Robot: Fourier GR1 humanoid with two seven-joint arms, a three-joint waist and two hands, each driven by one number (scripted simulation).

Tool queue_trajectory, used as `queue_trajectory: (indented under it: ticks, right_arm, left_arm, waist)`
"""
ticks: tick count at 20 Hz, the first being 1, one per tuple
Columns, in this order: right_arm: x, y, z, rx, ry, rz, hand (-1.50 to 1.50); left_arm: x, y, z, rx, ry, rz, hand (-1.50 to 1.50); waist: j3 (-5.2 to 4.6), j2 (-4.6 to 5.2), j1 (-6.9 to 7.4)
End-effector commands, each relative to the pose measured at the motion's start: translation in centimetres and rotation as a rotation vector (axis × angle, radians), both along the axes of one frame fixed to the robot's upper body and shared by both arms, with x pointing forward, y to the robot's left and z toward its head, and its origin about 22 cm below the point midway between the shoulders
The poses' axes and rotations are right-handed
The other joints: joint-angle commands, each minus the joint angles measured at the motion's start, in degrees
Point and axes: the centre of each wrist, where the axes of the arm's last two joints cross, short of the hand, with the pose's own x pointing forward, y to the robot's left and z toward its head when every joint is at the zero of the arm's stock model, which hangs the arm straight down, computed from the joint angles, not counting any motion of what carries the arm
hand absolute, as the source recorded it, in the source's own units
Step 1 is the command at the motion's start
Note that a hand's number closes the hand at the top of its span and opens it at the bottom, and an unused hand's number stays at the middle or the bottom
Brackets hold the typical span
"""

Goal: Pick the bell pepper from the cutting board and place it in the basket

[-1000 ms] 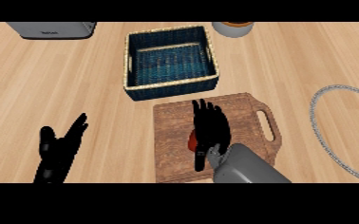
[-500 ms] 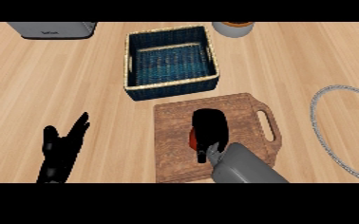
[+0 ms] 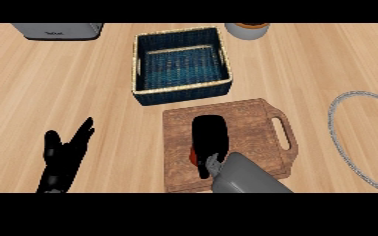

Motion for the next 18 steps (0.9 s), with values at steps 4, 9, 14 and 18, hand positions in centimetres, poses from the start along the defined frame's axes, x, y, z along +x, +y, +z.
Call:
queue_trajectory:
  ticks: [4,9,14,18]
  right_arm:
    - [-2.9,5.7,4.5,0.021,-0.124,0.128,1.50]
    - [-3.2,6.6,7.6,0.255,-0.233,0.066,1.50]
    - [-2.5,5.8,14.0,0.750,-0.440,-0.013,1.50]
    - [-2.1,6.9,18.2,0.862,-0.588,-0.044,1.50]
  left_arm:
    - [0.9,-2.4,-0.6,-0.003,0.038,-0.105,0.00]
    - [1.6,-2.1,-0.5,-0.001,0.040,-0.107,0.00]
    - [1.3,-1.6,-0.6,0.011,0.055,-0.094,0.00]
    - [1.6,-1.7,-0.6,0.009,0.056,-0.085,0.00]
  waist:
    - [-0.55,0.93,6.69]
    - [-0.50,0.83,7.07]
    - [-0.28,0.15,6.31]
    - [-0.61,-0.22,5.70]
